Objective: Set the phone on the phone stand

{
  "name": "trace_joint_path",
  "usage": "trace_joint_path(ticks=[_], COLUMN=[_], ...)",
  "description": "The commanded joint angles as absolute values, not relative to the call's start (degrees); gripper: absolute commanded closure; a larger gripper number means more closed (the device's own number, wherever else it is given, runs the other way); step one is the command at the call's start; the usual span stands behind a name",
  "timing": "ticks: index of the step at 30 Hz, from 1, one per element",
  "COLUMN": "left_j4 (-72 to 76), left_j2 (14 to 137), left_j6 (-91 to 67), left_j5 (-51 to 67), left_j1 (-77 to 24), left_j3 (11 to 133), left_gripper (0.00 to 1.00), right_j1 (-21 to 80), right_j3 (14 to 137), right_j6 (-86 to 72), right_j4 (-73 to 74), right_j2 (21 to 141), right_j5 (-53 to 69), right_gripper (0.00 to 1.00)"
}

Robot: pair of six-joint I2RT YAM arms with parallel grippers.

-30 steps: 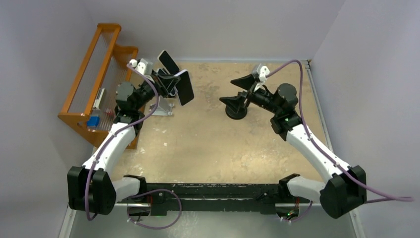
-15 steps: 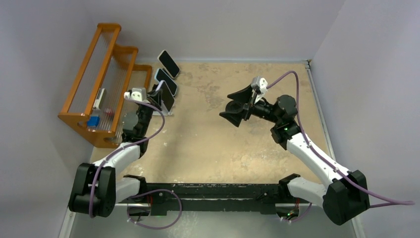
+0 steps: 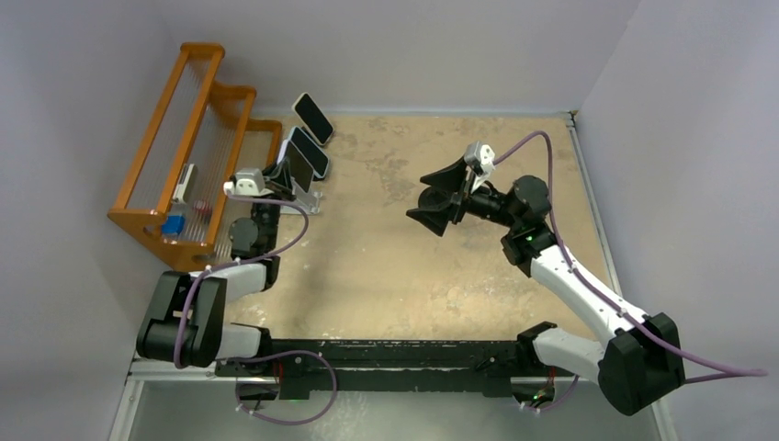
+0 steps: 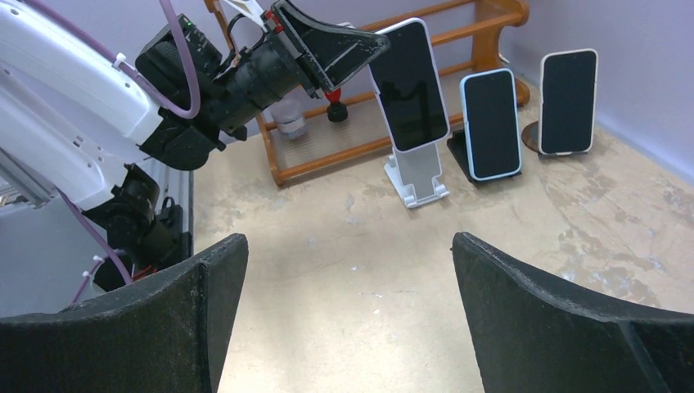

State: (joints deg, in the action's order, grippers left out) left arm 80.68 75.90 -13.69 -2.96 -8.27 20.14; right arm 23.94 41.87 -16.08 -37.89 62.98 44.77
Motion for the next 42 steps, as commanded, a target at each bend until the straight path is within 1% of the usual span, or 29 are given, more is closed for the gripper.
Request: trace_joint_path(ticks=[1, 11, 15, 28, 34, 42], left_j4=[92.1, 100.5, 100.6, 100.6, 100.6, 100.6], left_j2=[77.5, 87.0, 89.1, 91.5, 92.5, 94.2], left_j6=[-13.6, -15.3, -16.8, -18.0, -18.7, -20.0], left_j5=[-5.2, -5.8, -6.0, -5.1, -3.2, -3.6], left_j1=[-7.9, -7.2, -6.5, -5.2, -5.2, -5.2], left_j3=[18.9, 17.8, 18.0, 20.9, 22.6, 22.5], left_gripper=[1.0, 1.0, 1.0, 1.0, 1.0, 1.0], right_j1=[24.0, 24.0, 24.0, 23.9, 24.0, 24.0], right_j3=[42.7, 43.1, 43.4, 43.9, 43.5, 43.2], right_j6=[-16.5, -16.7, -16.1, -16.2, -15.9, -15.7], right_j4=[-40.7, -41.2, -40.7, -41.7, -41.7, -41.7], right_j2=[64.0, 66.7, 67.7, 70.7, 70.8, 71.0], right_j5=[46.1, 46.5, 46.9, 49.1, 48.8, 48.6], right_gripper=[0.04, 0.04, 0.04, 0.04, 0.04, 0.04])
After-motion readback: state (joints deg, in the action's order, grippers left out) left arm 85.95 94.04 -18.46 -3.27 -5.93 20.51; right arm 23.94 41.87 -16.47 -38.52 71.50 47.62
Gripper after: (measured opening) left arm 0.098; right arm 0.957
